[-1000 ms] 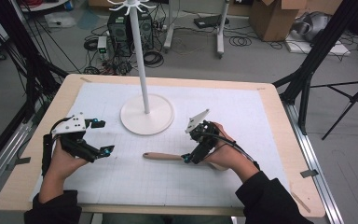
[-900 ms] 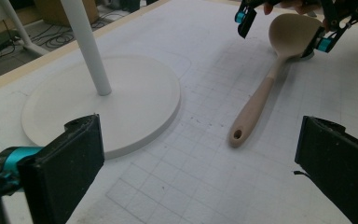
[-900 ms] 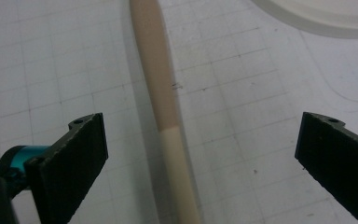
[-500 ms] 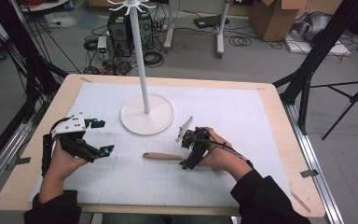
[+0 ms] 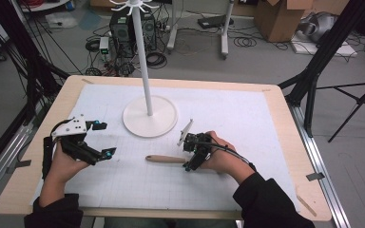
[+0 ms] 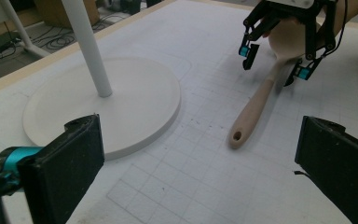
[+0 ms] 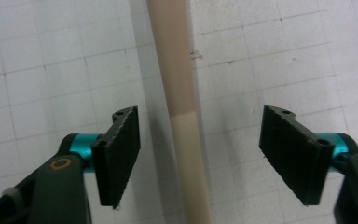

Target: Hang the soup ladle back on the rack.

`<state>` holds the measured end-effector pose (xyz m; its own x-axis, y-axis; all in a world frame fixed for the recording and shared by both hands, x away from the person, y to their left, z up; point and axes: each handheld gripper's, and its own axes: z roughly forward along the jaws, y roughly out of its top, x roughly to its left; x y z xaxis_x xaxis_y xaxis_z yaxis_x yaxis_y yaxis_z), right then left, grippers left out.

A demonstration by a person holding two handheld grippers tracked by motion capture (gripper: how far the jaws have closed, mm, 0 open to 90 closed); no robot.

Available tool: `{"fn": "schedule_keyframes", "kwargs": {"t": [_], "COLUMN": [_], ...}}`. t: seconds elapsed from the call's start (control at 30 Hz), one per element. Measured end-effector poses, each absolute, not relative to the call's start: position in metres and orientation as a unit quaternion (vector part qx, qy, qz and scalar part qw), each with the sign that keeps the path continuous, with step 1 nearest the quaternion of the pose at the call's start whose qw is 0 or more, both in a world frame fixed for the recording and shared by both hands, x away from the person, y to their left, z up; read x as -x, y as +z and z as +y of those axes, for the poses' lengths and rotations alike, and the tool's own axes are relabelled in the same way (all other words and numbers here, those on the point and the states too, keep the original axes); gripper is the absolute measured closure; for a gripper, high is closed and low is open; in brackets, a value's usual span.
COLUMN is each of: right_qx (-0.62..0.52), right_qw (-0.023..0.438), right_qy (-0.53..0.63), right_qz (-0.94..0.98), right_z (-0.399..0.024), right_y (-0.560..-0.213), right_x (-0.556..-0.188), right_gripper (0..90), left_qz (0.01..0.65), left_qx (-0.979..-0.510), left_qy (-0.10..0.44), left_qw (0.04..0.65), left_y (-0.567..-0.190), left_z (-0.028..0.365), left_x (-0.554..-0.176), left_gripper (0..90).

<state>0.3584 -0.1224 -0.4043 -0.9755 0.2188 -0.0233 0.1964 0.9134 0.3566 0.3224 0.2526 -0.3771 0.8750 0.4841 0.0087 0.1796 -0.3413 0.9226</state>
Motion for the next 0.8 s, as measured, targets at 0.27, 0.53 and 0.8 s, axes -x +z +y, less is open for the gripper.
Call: {"fn": "schedule_keyframes", "kwargs": {"t": [0.27, 0.53, 0.8], "right_qx": [-0.105, -0.109, -0.104], "right_qw": [0.02, 0.015, 0.005], "right_qy": [0.169, 0.162, 0.156], "right_qz": [0.98, 0.981, 0.982], "right_z": [-0.1193, -0.1182, -0.1166], "right_y": [-0.4067, -0.4077, -0.4087], "right_x": [-0.3585, -0.3594, -0.3601], "right_gripper": [39.4, 47.2, 56.7], "left_qz": [0.205, 0.205, 0.205], "left_qx": [-0.805, -0.804, -0.803], "left_qy": [0.142, 0.143, 0.144], "left_qw": [0.537, 0.539, 0.54], "left_y": [-0.3768, -0.3767, -0.3762], "left_z": [0.253, 0.2527, 0.2535], "left_x": [-0.322, -0.3217, -0.3213], "left_gripper": [1.6, 1.7, 1.7]}}
